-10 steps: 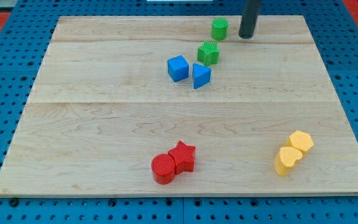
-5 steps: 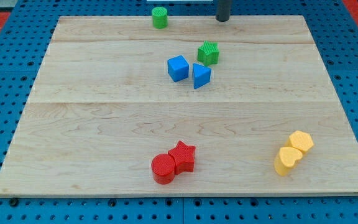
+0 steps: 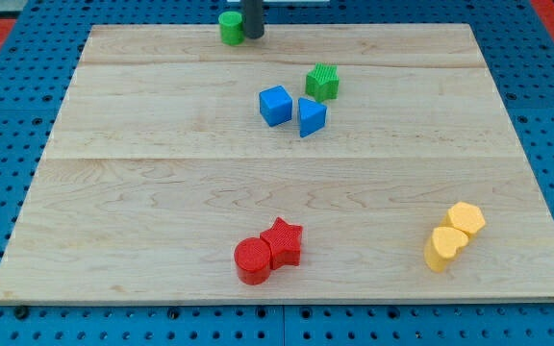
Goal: Move the green circle to the top left
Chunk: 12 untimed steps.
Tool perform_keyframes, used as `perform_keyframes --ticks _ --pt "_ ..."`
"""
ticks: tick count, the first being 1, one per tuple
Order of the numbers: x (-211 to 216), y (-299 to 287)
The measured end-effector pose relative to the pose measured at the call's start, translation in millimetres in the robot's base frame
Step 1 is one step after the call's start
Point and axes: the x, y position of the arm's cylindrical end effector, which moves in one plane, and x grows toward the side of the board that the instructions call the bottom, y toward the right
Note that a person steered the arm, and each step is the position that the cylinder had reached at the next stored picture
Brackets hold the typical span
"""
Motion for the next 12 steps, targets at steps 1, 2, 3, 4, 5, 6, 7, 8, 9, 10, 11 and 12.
perform_keyframes --ticks 1,2,3,4,5,6,7,8,9,10,11,12 --pt "75.7 -3.7" --pt "33.8 36.0" --pt "-38.4 49.5" --pt "-53.2 35.2" --pt "-46.5 -32.5" --pt "42.6 -79.5" --pt "42.5 -76.1" --pt "-42.5 -13.6" --pt "-53.6 -34.9" --pt "-45.3 -74.1" --pt "-8.6 -115.4" --pt "-0.3 -56.5"
